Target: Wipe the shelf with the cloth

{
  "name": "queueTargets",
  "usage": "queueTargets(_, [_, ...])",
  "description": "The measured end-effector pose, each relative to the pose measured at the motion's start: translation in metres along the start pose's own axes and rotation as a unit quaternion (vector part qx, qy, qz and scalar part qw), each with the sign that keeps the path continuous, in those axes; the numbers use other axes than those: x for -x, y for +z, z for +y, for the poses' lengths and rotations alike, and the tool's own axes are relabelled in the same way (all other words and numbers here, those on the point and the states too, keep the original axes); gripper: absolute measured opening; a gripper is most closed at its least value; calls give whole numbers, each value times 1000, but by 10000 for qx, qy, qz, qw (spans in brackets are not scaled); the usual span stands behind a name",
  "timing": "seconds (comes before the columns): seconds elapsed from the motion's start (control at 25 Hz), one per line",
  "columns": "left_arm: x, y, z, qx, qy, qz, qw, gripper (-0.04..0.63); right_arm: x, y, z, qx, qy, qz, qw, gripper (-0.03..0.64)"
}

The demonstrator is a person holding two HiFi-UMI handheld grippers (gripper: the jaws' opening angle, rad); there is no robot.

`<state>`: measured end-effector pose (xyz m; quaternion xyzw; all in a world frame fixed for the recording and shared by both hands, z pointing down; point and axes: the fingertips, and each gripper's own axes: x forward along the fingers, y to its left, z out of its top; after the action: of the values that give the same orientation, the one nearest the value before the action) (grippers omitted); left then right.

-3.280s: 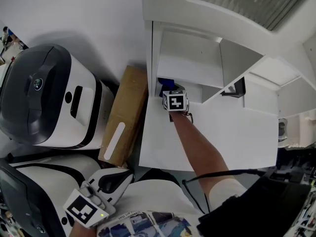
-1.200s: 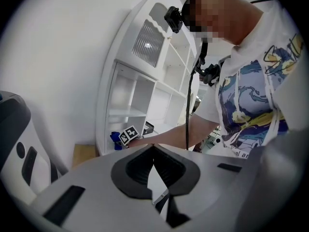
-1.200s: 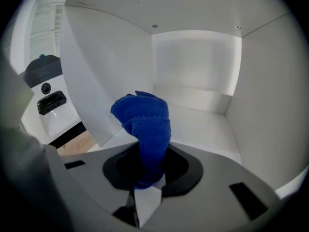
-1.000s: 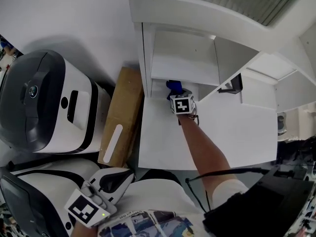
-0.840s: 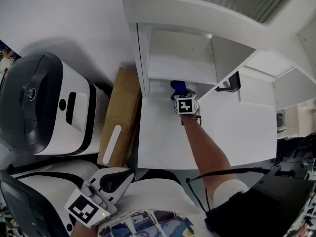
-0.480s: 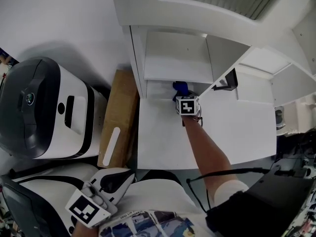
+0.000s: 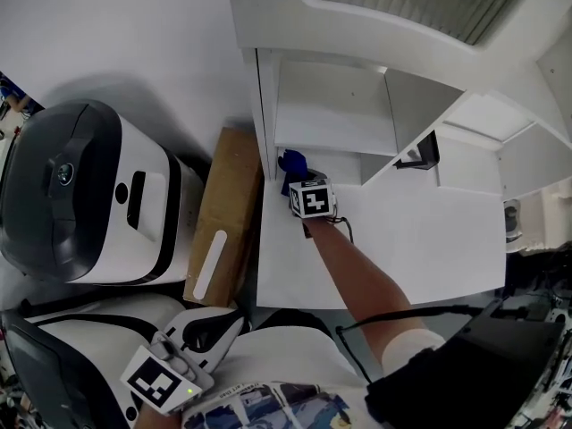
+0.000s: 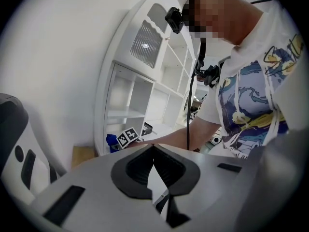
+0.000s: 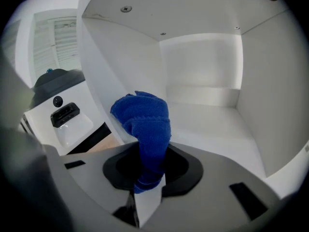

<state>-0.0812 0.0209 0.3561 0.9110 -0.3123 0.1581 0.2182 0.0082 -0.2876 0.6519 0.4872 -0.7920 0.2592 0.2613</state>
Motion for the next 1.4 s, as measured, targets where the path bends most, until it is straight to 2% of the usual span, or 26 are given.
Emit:
queueTargets(0.2, [6, -4, 2, 38, 130, 21, 9999, 12, -15, -11, 29, -113, 299, 244, 9992, 98])
queueTargets(0.44, [8, -6, 4, 77, 169, 21, 9998, 12, -19, -17, 25, 104, 392, 335, 9986, 98])
queueTargets(1.24, [-29, 4, -24, -87, -311, 45, 9995, 12, 37, -48, -88, 314, -238, 508, 9979, 98])
queueTargets(1.4, [-34, 5, -27, -246, -354, -20, 9991, 12, 50, -54, -105, 342, -386, 651, 9965, 98])
